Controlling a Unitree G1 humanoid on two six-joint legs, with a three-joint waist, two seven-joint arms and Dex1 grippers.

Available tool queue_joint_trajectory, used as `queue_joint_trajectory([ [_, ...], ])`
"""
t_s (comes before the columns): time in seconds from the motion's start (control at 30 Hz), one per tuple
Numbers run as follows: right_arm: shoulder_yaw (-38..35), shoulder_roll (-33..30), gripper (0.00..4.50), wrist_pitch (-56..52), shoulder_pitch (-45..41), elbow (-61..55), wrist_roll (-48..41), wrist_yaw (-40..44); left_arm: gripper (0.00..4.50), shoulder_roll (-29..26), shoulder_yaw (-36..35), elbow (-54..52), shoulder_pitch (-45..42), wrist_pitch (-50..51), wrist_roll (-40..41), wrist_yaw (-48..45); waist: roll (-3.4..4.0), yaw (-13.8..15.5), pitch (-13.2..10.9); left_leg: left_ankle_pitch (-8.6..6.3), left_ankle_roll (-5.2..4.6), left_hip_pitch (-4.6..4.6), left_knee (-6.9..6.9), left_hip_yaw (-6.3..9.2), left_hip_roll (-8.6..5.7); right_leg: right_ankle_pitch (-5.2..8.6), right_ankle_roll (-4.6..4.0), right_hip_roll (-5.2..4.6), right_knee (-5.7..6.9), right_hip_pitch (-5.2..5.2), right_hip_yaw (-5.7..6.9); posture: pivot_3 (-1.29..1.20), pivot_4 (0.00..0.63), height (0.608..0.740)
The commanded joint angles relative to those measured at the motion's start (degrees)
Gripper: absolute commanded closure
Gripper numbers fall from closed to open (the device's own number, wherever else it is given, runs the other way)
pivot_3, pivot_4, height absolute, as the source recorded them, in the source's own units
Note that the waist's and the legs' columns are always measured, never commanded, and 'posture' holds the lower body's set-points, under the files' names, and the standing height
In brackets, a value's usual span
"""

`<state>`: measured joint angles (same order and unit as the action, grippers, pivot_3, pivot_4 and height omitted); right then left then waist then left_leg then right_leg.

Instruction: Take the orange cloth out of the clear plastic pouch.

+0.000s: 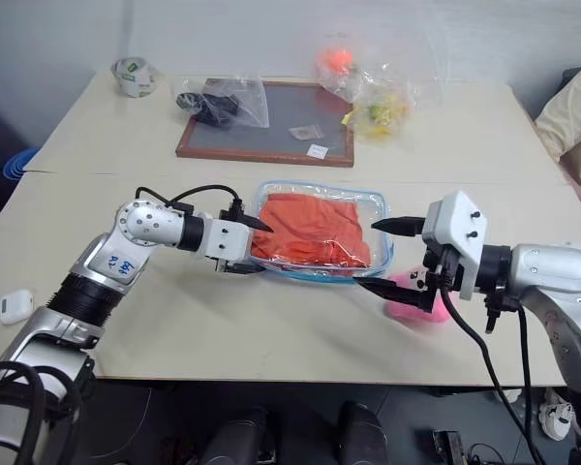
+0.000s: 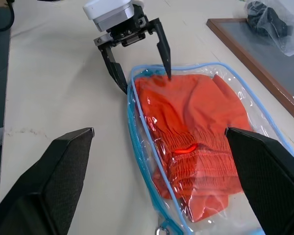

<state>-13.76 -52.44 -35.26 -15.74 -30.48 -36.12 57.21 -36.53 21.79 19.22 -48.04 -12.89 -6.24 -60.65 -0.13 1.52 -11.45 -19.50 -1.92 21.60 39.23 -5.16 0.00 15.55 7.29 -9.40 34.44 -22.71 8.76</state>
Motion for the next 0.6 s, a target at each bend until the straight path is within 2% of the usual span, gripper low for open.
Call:
queue_joint_trajectory([
  [0.03,-2.08,-1.25,0.0,0.13,0.01,-1.9,-1.15,-0.48,1.9,0.08,-1.07,-1.54,-0.06,-0.35,-0.22,-0.73,0.0,-0.03,0.0,0.0,0.0,0.0,0.0,0.0,0.0,0.0,0.0,0.0,0.0,0.0,0.0,0.0,0.15,0.74],
  [0.1,-1.92,-1.28,0.0,0.25,0.05,-1.73,-1.02,-0.48,2.45,-0.36,-1.56,-3.72,1.14,0.17,-0.06,-1.11,0.0,-0.04,0.0,0.0,0.0,0.0,0.0,0.01,0.01,0.0,0.0,0.01,0.0,0.0,0.01,0.0,0.15,0.74],
  [0.3,0.03,-1.05,0.0,0.52,-1.14,-0.64,-0.65,0.0,4.29,-6.23,-4.55,-17.61,8.47,6.5,1.58,-4.34,0.0,-0.24,0.0,0.0,0.0,-0.01,-0.01,0.03,0.15,0.0,0.0,0.01,0.0,0.0,0.0,0.0,0.15,0.74],
  [0.33,0.3,-1.01,0.0,0.6,-1.41,-0.38,-0.56,0.12,4.48,-6.97,-4.94,-19.24,9.28,7.73,1.29,-4.26,0.0,-0.26,0.0,0.0,0.0,-0.01,0.0,0.04,0.16,0.0,0.0,0.01,0.0,0.0,0.0,0.0,0.15,0.74],
  [0.47,0.58,-1.08,0.0,0.79,-1.6,0.28,-0.61,0.99,4.48,-9.41,-7.41,-27.89,13.42,14.89,1.67,-3.62,0.0,-0.14,0.0,0.0,0.0,-0.05,0.0,0.08,0.16,0.0,0.0,0.01,0.02,0.02,-0.04,0.0,0.15,0.74],
  [0.6,1.08,-0.95,0.0,0.98,-1.6,0.62,-0.47,1.35,4.48,-11.17,-8.99,-32.21,16.38,17.05,0.98,-2.77,0.0,-0.03,0.0,-0.01,-0.01,-0.04,0.0,0.28,0.15,0.0,0.0,0.0,0.0,0.03,-0.04,0.0,0.15,0.74],
])
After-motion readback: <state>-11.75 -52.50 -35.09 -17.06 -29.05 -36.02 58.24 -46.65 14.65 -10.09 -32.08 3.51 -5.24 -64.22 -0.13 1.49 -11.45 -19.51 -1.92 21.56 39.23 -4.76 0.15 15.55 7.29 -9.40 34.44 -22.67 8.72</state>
